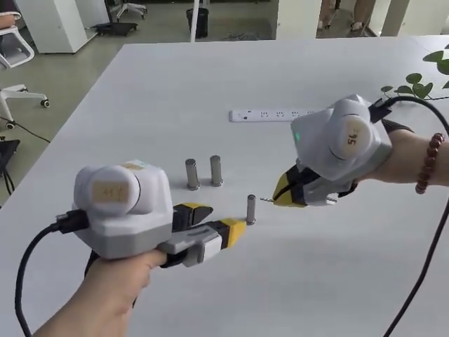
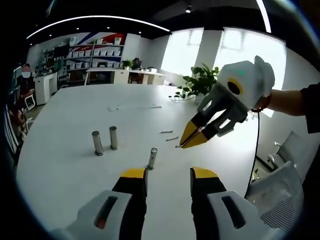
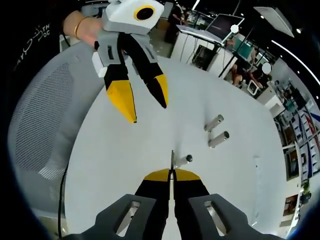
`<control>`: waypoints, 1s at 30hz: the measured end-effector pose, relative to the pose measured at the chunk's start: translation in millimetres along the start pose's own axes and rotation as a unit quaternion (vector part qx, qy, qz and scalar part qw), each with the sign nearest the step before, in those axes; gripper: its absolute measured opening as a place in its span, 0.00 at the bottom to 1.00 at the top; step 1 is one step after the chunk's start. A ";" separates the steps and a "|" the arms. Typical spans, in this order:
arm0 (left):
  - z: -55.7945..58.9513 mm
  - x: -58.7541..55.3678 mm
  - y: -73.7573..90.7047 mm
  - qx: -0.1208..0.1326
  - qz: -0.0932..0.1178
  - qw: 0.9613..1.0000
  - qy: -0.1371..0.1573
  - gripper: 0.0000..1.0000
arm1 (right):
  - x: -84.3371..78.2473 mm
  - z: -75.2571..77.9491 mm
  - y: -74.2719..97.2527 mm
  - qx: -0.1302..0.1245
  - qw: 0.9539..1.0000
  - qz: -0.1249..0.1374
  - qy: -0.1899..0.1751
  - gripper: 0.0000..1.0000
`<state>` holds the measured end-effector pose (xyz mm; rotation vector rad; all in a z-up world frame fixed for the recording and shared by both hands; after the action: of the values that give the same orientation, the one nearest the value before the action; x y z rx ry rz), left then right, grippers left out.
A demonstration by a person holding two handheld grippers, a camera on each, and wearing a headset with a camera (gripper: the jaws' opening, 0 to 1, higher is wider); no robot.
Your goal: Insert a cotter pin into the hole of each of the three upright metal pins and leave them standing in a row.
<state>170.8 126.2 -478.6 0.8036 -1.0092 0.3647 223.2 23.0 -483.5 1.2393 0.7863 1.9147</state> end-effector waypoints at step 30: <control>15.2 5.6 -12.1 -0.055 0.019 0.992 0.113 0.05 | 40.2 -23.8 4.6 0.002 0.995 0.039 0.087 0.00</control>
<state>171.9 106.4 -474.6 0.6278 -0.8262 0.4196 188.5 50.9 -468.4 1.1304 0.8420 2.1075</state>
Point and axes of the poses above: the centre of the closed fingertips' face, and the gripper's own axes: y roughly backward along the fingers, z roughly to its right, x roughly out of its top, the point moved 4 cm from there along y, roughly backward along the fingers, and after that the axes turned 4 degrees about -x, right-handed, at the moved point
